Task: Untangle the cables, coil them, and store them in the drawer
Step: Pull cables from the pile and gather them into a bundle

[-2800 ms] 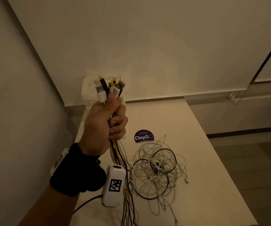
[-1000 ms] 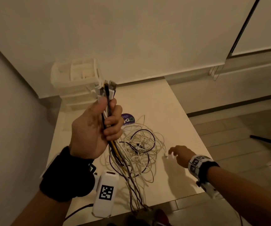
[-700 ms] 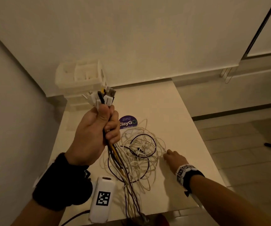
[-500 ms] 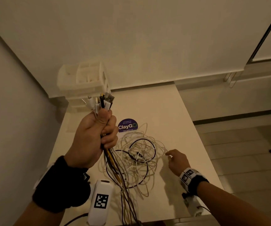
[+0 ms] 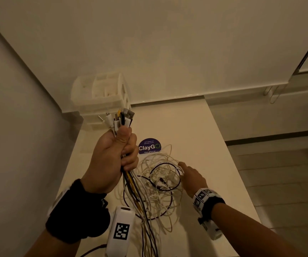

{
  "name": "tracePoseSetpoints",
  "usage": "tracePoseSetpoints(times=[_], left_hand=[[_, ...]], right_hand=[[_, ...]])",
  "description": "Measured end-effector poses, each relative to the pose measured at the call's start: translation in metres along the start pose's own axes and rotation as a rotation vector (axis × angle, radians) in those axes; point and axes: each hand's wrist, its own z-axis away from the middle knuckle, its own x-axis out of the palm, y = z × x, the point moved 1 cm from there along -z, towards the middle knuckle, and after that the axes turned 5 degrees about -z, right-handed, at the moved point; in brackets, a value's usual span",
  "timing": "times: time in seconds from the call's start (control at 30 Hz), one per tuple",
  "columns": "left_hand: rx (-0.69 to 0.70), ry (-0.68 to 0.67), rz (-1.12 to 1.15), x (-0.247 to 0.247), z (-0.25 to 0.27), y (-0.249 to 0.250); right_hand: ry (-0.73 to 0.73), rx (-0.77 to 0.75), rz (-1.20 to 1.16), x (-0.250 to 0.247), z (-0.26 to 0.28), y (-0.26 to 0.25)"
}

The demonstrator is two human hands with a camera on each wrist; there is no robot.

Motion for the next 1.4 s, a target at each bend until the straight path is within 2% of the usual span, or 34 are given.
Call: tracePoseSetpoints(times=[0.1, 0.3, 0.43, 0.5, 0.6, 0.63, 0.7, 0.73, 0.87, 0.93, 1.03, 1.1, 1.17, 1.3, 1.4], left_hand=[[0.006, 0.022, 0.007, -0.007, 0.0, 0.001], [0.018, 0.028, 0.0, -0.016, -0.001, 0.0], [0.019, 0.02, -0.012, -0.019, -0.002, 0.0], [0.016, 0.012, -0.014, -0.021, -0.002, 0.0], [0.012, 0.002, -0.011, -0.025, -0.003, 0.001], [0.013, 0.004, -0.005, -0.027, -0.004, 0.002], [0.003, 0.025, 0.004, -0.031, -0.005, 0.005], [-0.004, 0.037, 0.005, -0.033, -0.005, 0.006], [-0.01, 0.061, 0.014, -0.037, -0.008, 0.009], [-0.028, 0.055, 0.012, -0.037, -0.007, 0.009], [-0.036, 0.012, 0.001, -0.041, -0.007, 0.009], [-0.045, -0.016, 0.001, -0.046, -0.007, 0.008], [-0.049, -0.033, 0.02, -0.051, -0.006, 0.008], [-0.064, -0.024, 0.052, -0.057, -0.005, 0.008], [-0.08, 0.012, 0.083, -0.062, -0.005, 0.005]], right_hand=[[-0.037, -0.082, 0.191, -0.004, 0.0, -0.001], [-0.029, -0.175, 0.313, -0.005, 0.003, -0.005], [-0.056, -0.118, 0.28, -0.005, 0.0, -0.01], [0.057, -0.06, 0.108, -0.005, 0.0, -0.01], [0.426, -0.082, -0.102, -0.01, 0.0, -0.012], [0.486, -0.113, -0.123, -0.014, 0.002, -0.015], [0.435, -0.142, -0.257, -0.029, 0.009, -0.028], [0.376, -0.093, -0.352, -0.038, 0.014, -0.036], [0.159, 0.262, -1.091, -0.054, 0.017, -0.058], [0.125, 0.375, -1.244, -0.053, 0.019, -0.065], [0.15, 0.432, -1.49, -0.052, 0.023, -0.075], [0.184, 0.459, -1.464, -0.056, 0.026, -0.079], [0.176, 0.478, -1.294, -0.055, 0.026, -0.078], [0.072, 0.46, -1.086, -0.059, 0.038, -0.082], [0.007, 0.346, -1.267, -0.066, 0.05, -0.088]])
